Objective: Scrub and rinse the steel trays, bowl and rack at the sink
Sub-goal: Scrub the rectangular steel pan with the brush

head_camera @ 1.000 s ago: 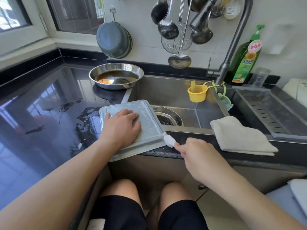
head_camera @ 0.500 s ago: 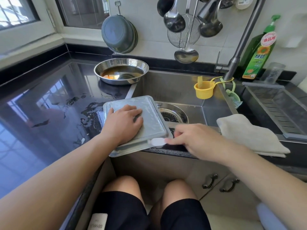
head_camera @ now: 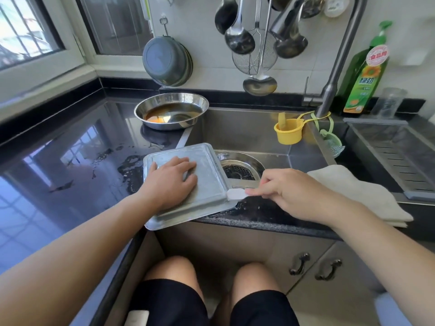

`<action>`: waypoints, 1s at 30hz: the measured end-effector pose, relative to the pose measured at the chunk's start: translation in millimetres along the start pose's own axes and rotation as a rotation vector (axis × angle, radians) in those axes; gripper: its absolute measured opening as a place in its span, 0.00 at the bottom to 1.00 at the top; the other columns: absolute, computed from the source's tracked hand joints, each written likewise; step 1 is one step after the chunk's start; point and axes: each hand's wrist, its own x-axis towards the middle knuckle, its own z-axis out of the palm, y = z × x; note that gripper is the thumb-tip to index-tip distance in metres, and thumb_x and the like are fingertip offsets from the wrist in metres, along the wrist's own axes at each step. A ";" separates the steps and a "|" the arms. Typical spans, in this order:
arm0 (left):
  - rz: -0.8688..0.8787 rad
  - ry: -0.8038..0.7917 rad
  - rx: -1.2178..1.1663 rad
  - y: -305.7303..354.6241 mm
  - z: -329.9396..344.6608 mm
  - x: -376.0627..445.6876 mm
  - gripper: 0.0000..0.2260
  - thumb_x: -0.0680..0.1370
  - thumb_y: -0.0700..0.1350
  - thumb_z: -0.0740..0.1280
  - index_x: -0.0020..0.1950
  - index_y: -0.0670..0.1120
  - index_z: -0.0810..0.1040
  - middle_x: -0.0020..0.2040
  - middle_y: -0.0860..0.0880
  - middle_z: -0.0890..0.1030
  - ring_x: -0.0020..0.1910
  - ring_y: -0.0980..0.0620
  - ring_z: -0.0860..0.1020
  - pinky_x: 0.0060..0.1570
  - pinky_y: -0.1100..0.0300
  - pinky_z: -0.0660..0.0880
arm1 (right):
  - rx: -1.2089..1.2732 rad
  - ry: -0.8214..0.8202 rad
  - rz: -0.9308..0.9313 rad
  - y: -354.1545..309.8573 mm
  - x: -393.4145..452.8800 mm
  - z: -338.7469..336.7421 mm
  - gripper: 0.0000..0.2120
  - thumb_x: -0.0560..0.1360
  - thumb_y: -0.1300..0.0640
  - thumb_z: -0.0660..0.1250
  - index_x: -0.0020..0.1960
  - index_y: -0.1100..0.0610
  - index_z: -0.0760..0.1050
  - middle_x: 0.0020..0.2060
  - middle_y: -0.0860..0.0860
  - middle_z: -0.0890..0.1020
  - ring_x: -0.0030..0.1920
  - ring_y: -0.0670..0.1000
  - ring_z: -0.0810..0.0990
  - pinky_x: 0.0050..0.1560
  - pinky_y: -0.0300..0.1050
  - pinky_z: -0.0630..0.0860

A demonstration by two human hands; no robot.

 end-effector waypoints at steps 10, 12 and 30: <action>0.160 -0.129 0.442 17.1 6.6 -91.5 0.42 0.79 0.46 0.62 0.82 0.61 0.35 0.84 0.47 0.42 0.82 0.37 0.45 0.73 0.34 0.64 | 0.081 0.519 0.193 53.3 47.2 43.0 0.19 0.80 0.65 0.66 0.66 0.48 0.81 0.45 0.51 0.79 0.44 0.59 0.78 0.43 0.53 0.76; 0.171 -0.041 0.462 16.5 5.3 -89.9 0.38 0.76 0.40 0.60 0.83 0.54 0.47 0.81 0.44 0.55 0.78 0.36 0.58 0.58 0.38 0.78 | 0.090 0.573 0.200 56.2 50.7 46.7 0.19 0.80 0.66 0.66 0.65 0.49 0.82 0.45 0.50 0.80 0.44 0.57 0.78 0.43 0.51 0.75; -0.474 0.674 -1.168 -9.5 -75.0 -37.9 0.14 0.81 0.29 0.58 0.50 0.46 0.77 0.48 0.46 0.84 0.45 0.46 0.82 0.41 0.51 0.82 | 0.141 0.668 0.322 57.0 48.6 42.9 0.18 0.79 0.67 0.67 0.65 0.52 0.82 0.45 0.49 0.79 0.47 0.57 0.77 0.46 0.52 0.75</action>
